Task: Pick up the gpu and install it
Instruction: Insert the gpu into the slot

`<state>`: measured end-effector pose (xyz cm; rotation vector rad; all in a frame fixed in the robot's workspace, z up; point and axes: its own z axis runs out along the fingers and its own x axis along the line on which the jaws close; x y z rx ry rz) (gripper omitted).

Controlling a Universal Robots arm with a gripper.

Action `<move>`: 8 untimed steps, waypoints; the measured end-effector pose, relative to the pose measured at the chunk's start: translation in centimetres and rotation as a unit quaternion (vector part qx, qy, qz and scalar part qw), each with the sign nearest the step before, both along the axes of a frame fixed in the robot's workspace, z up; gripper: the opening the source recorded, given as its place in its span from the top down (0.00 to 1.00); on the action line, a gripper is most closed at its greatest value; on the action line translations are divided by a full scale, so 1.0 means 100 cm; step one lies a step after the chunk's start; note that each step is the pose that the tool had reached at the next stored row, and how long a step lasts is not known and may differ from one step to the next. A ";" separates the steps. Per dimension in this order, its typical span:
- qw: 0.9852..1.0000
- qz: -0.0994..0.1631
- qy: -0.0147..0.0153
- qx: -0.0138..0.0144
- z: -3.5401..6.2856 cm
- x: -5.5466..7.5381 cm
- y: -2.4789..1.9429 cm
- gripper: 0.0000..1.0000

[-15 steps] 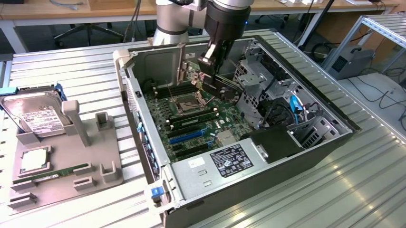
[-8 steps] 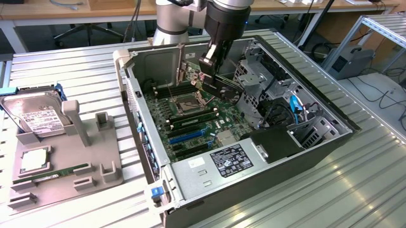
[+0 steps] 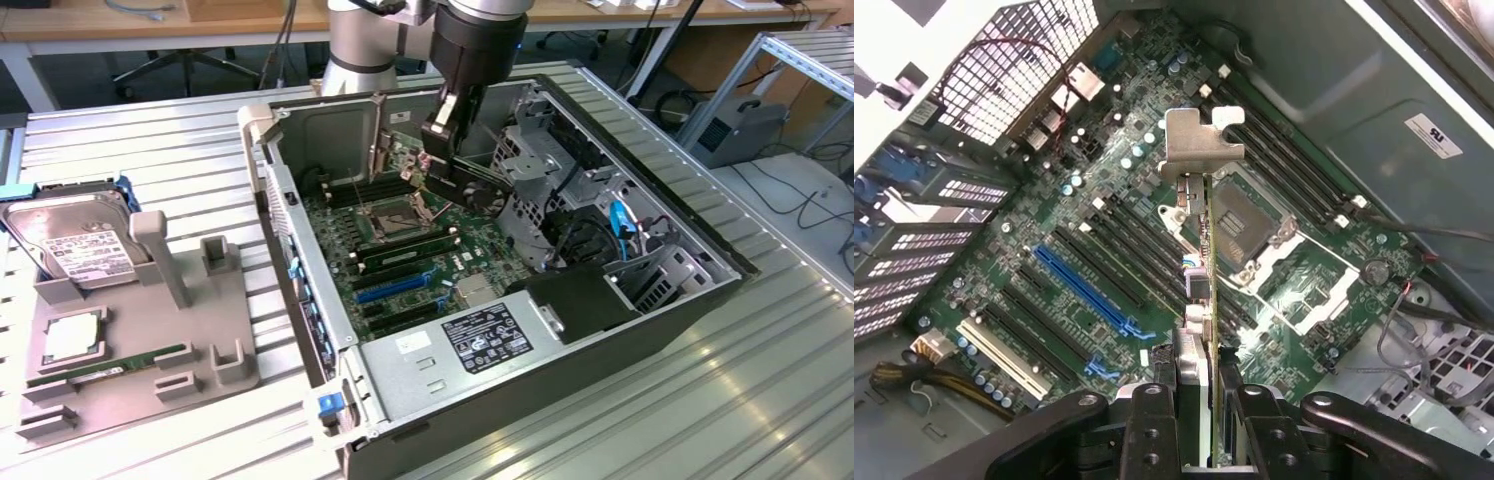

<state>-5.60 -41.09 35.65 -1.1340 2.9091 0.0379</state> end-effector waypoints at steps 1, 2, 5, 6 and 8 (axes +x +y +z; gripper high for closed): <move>1.000 0.003 0.000 0.000 0.0000 0.000 0.0000 0.73; 1.000 0.005 0.000 0.000 0.0000 0.000 0.0000 0.73; 1.000 0.012 0.000 0.000 0.0000 0.000 0.0000 0.73; 1.000 0.014 0.000 0.000 0.0000 0.000 0.0000 0.73; 1.000 0.018 0.000 0.000 0.0000 0.000 0.0000 0.73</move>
